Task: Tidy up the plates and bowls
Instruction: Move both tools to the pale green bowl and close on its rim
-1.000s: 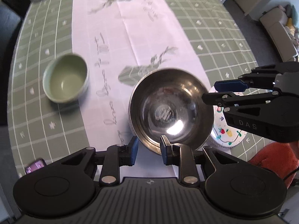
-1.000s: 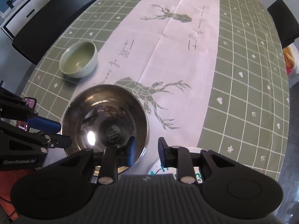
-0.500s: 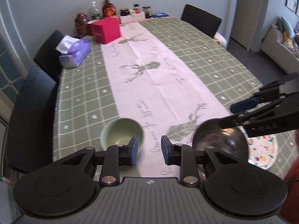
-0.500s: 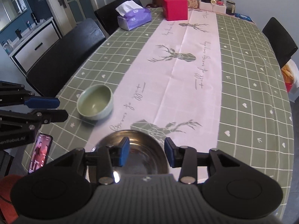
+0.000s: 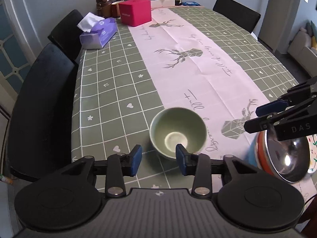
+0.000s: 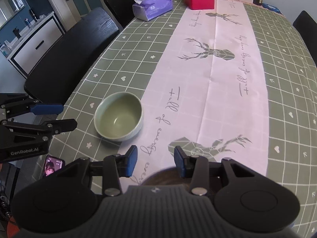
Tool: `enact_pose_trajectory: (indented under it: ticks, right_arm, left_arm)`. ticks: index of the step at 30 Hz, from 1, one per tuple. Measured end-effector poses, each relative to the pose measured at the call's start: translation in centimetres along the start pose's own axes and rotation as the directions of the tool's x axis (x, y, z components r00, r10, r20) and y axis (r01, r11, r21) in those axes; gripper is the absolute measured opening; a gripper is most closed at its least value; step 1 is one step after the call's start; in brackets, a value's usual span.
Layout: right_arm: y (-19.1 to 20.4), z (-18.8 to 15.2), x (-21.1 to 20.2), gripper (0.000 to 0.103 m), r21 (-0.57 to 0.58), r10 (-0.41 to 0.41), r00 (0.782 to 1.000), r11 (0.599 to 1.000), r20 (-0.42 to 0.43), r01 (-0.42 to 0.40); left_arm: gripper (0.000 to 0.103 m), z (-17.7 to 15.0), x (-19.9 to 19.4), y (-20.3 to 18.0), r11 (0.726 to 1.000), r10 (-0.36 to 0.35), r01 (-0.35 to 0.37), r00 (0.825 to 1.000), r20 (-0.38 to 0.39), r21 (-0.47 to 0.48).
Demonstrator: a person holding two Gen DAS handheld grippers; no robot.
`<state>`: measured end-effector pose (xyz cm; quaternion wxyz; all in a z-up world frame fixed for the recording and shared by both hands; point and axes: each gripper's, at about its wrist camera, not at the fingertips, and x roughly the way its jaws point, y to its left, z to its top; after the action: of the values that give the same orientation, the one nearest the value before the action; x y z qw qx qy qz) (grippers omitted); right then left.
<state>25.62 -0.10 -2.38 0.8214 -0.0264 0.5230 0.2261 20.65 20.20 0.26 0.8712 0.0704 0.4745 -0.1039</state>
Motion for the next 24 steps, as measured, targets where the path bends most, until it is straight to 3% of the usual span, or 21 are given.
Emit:
enact_pose_trajectory:
  ticks: [3, 9, 16, 22, 24]
  right_arm:
    - [0.4, 1.0, 1.7, 0.04, 0.007, 0.001, 1.0, 1.0, -0.018, -0.001]
    - [0.8, 2.6, 4.6, 0.031, 0.034, 0.001, 0.999, 0.999, -0.043, 0.0]
    - [1.2, 3.6, 6.8, 0.031, 0.047, 0.0, 0.998, 0.999, -0.068, 0.003]
    - [1.2, 3.8, 8.5, 0.03, 0.06, 0.001, 0.995, 0.998, -0.097, 0.004]
    - [1.4, 3.9, 8.9, 0.024, 0.062, 0.009, 0.994, 0.998, -0.105, -0.003]
  left_arm:
    - [0.036, 0.3, 1.4, 0.9, 1.0, -0.018, 0.018, 1.0, 0.007, -0.024]
    - [0.036, 0.8, 4.7, 1.3, 1.0, -0.015, 0.015, 0.999, -0.031, -0.023]
    - [0.036, 1.2, 7.2, 2.0, 1.0, 0.0, -0.001, 0.997, -0.078, -0.008]
    - [0.035, 1.3, 8.9, 2.2, 0.998, -0.048, 0.043, 0.991, -0.127, -0.045]
    - [0.03, 1.3, 9.5, 2.1, 0.998, -0.054, 0.048, 0.987, -0.15, -0.046]
